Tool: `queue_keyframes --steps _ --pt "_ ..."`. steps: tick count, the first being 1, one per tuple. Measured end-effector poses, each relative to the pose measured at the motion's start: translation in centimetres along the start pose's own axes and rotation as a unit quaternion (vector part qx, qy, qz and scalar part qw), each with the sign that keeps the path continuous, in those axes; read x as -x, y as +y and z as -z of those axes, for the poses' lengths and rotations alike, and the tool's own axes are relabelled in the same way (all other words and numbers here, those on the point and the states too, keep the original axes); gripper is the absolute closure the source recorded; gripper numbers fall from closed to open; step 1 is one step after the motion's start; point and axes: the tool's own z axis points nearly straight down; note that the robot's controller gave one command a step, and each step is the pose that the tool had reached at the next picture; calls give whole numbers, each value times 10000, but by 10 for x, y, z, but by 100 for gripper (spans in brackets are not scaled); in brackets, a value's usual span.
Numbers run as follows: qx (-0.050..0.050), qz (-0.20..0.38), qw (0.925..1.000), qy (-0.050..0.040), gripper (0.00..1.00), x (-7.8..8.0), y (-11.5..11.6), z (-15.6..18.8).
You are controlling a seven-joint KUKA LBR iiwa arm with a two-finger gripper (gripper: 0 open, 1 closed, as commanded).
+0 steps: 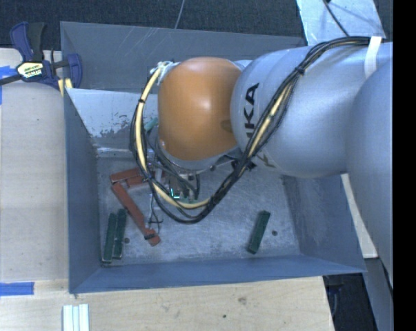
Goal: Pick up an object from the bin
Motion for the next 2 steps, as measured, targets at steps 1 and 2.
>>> queue_keyframes --steps 1,2 --pt "7 -14 10000 -38 0 2 -1 4" --pt "1 -621 9981 -20 0 7 -14 -92"
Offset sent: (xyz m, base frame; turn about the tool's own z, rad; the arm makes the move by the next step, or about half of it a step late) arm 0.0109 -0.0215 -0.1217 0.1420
